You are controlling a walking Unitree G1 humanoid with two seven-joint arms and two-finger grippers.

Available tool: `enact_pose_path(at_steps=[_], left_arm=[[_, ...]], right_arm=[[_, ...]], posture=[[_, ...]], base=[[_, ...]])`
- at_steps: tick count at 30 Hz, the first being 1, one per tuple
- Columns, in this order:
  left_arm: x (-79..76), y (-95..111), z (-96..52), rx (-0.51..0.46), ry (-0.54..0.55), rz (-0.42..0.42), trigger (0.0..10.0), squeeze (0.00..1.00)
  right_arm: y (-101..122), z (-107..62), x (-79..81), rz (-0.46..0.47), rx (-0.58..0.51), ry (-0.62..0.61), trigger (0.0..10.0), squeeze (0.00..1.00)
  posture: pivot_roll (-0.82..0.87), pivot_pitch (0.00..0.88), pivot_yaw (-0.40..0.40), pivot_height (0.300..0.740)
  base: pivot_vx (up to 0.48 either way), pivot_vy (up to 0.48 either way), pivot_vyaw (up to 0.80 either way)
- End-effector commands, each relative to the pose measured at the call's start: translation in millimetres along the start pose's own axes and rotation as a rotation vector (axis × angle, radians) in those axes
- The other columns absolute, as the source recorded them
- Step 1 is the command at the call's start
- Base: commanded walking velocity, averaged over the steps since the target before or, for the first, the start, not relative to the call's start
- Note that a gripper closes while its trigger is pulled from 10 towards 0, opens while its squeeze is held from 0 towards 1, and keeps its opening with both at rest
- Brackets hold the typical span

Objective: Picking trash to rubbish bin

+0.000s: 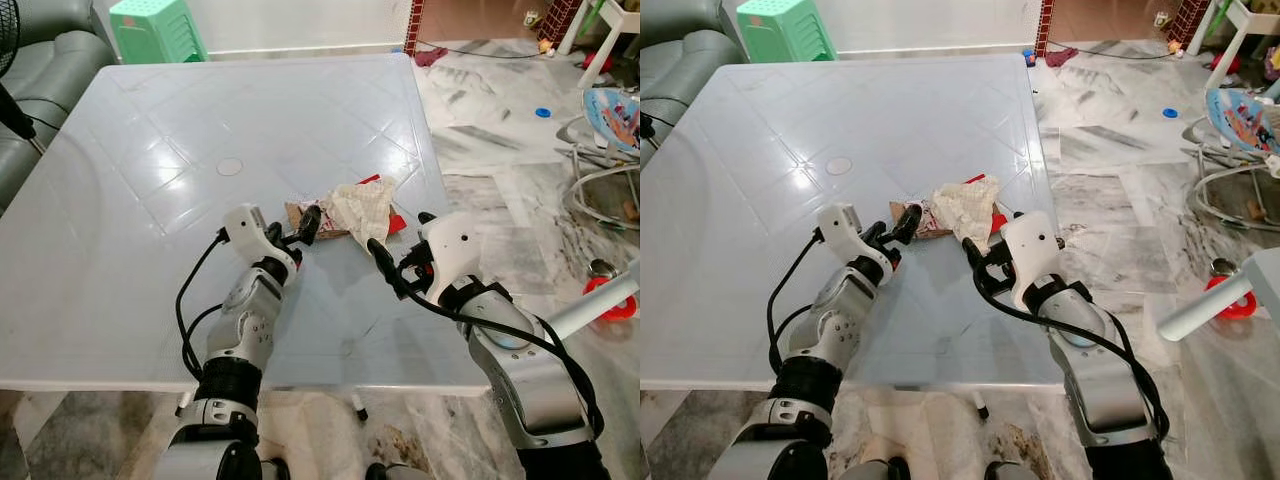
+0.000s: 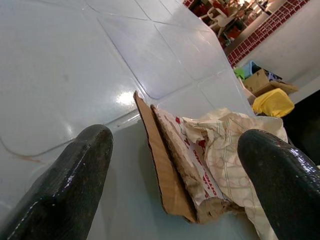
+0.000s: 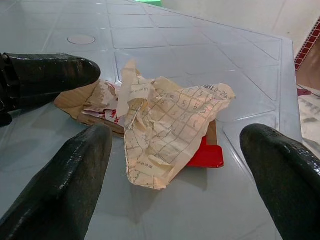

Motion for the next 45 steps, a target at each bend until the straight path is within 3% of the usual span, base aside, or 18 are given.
enact_pose_path(at_steps=[1,9,10,11,14,16,19,21,22,25,27,28,29,31,32,33,34,45], left_arm=[[-20.4,-6.1,6.9,0.013,-0.033,-0.023,10.0,0.00],[-20.2,-8.6,7.6,0.014,-0.035,-0.018,10.0,0.00],[-22.1,-11.3,7.8,0.026,-0.041,-0.019,9.5,0.00],[-26.1,-16.8,8.1,0.046,-0.054,-0.019,4.6,0.00],[-28.3,-19.0,8.2,0.052,-0.060,-0.018,3.9,0.00],[-30.2,-19.9,8.5,0.054,-0.065,-0.017,4.4,0.00],[-33.2,-19.6,9.1,0.050,-0.074,-0.016,8.0,0.00],[-33.2,-19.6,9.1,0.050,-0.074,-0.016,8.0,0.00],[-34.3,-19.0,9.5,0.047,-0.079,-0.014,10.0,0.00],[-38.3,-16.8,10.3,0.035,-0.096,-0.012,9.8,0.00],[-40.7,-16.9,10.3,0.034,-0.108,-0.023,5.5,0.00],[-41.6,-17.2,10.3,0.035,-0.113,-0.027,5.5,0.00],[-42.0,-17.9,10.2,0.037,-0.113,-0.028,2.0,0.00],[-42.1,-18.8,10.2,0.039,-0.112,-0.028,1.8,0.00],[-42.3,-19.3,10.2,0.041,-0.113,-0.029,1.4,0.00],[-42.1,-19.9,10.1,0.042,-0.111,-0.032,0.2,0.00],[-41.4,-20.9,9.9,0.044,-0.107,-0.039,0.0,0.00],[-36.5,-20.6,9.2,0.040,-0.095,-0.060,0.0,0.00]], right_arm=[[3.6,0.1,2.1,-0.009,-0.009,0.007,10.0,0.00],[3.8,1.6,2.4,-0.008,-0.011,0.005,10.0,0.00],[3.9,1.7,2.3,-0.007,-0.012,0.004,10.0,0.00],[3.7,1.8,2.4,-0.007,-0.012,0.003,10.0,0.00],[3.5,1.8,2.4,-0.007,-0.011,0.002,10.0,0.00],[4.0,2.0,2.5,-0.007,-0.013,0.001,10.0,0.00],[4.4,1.9,2.5,-0.007,-0.014,0.001,10.0,0.00],[4.4,1.9,2.5,-0.007,-0.014,0.001,10.0,0.00],[4.4,2.0,2.5,-0.008,-0.014,0.001,10.0,0.00],[4.8,2.4,2.4,-0.008,-0.014,0.002,10.0,0.00],[4.8,2.7,2.6,-0.008,-0.015,0.002,10.0,0.00],[4.8,2.7,2.6,-0.008,-0.015,0.002,10.0,0.00],[4.7,2.7,2.7,-0.008,-0.015,0.002,10.0,0.00],[4.8,2.8,2.9,-0.008,-0.015,0.002,10.0,0.00],[4.8,2.9,3.1,-0.008,-0.014,0.003,10.0,0.00],[4.8,3.0,3.1,-0.008,-0.014,0.003,10.0,0.00],[4.8,3.0,3.2,-0.008,-0.014,0.003,10.0,0.00],[4.6,3.8,3.4,-0.010,-0.013,0.006,10.0,0.00]], posture=[[-0.08,0.159,0.018,0.740],[-0.08,0.156,0.022,0.740],[-0.08,0.156,0.022,0.740],[-0.08,0.155,0.023,0.740],[-0.08,0.155,0.023,0.740],[-0.08,0.156,0.024,0.740],[-0.08,0.157,0.023,0.740],[-0.08,0.157,0.023,0.740],[-0.08,0.157,0.023,0.740],[-0.08,0.157,0.023,0.740],[-0.08,0.157,0.024,0.740],[-0.08,0.157,0.024,0.740],[-0.08,0.157,0.024,0.740],[-0.08,0.158,0.023,0.740],[-0.08,0.158,0.023,0.740],[-0.08,0.158,0.023,0.740],[-0.08,0.158,0.023,0.740],[-0.08,0.157,0.021,0.740]], base=[[0.000,0.000,0.00],[0.000,0.000,0.00],[0.000,0.000,0.00],[0.000,0.000,0.00],[0.000,0.000,0.00],[0.000,0.000,0.00],[0.000,0.000,0.00],[0.000,0.000,0.00],[0.000,0.000,0.00],[0.000,0.000,0.00],[0.000,0.000,0.00],[0.000,0.000,0.00],[0.000,0.000,0.00],[0.000,0.000,0.00],[0.000,0.000,0.00],[0.000,0.000,0.00],[0.000,0.000,0.00],[0.000,0.000,0.00]])
Point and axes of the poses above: a point about 5 cm out from each wrist's last joint towards the gripper, its own z axis pointing out of the wrist towards the gripper, its own y axis along the axis of the wrist's last joint, x = y × z, the point moved 6 cm from there along z, pointing out of the wrist towards the gripper, and after that the axes turned 3 degrees about z, right-handed, at the moved point
